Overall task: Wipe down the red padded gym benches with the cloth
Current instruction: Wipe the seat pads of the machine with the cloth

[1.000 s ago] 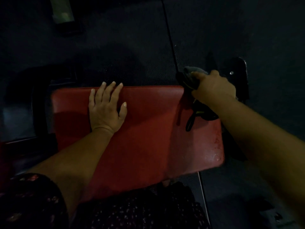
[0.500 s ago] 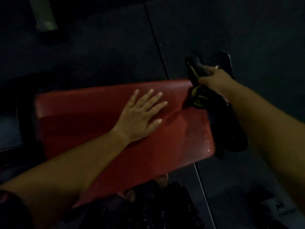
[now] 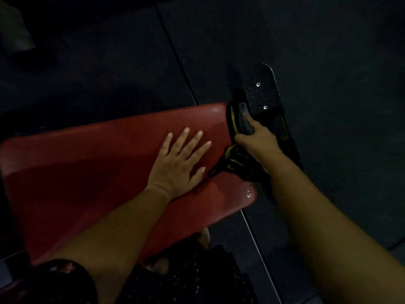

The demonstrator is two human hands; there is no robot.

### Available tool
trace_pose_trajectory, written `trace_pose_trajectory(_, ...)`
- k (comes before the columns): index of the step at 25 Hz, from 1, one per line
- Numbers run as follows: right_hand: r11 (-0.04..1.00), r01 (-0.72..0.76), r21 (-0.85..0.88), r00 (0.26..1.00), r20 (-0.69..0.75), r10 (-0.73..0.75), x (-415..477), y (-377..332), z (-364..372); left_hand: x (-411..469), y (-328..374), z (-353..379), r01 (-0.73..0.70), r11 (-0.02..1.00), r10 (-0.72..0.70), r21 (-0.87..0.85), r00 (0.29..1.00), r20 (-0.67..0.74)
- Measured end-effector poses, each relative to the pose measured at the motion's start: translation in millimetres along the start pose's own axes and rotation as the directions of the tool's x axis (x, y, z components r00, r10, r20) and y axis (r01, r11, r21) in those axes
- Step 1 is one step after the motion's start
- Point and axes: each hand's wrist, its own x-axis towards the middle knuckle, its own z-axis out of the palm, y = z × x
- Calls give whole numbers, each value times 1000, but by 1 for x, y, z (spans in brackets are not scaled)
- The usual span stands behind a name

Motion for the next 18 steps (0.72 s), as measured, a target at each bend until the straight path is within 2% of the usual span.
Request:
trace_pose_trajectory(3, 991, 77, -112, 997, -17, -80, -25, 19, 3, -1, 2, -1, -5, 1000, 5, -14, 1000, 21)
trace_pose_trajectory(8, 979, 15, -202, 997, -70, -30, -50, 46, 18, 2, 0, 0, -1, 1000, 1, 0, 998, 57)
trace_pose_trajectory(12, 917, 86, -389, 992, -50, -114, -79, 64, 27, -1, -2, 2, -9, 1000, 8, 21, 998, 65)
trace_pose_trajectory(14, 919, 12, -395, 997, -63, -40, -80, 79, 20, 0, -1, 1, -9, 1000, 8, 21, 998, 60)
trace_pose_trajectory(16, 946, -107, -306, 991, -107, 78, -75, 85, 16, -1, 0, -1, -28, 1000, 28, -5, 999, 37)
trace_pose_trajectory(18, 963, -151, -225, 983, -135, 123, -83, 83, 23, -14, 0, -2, -101, 995, 101, -25, 995, 10)
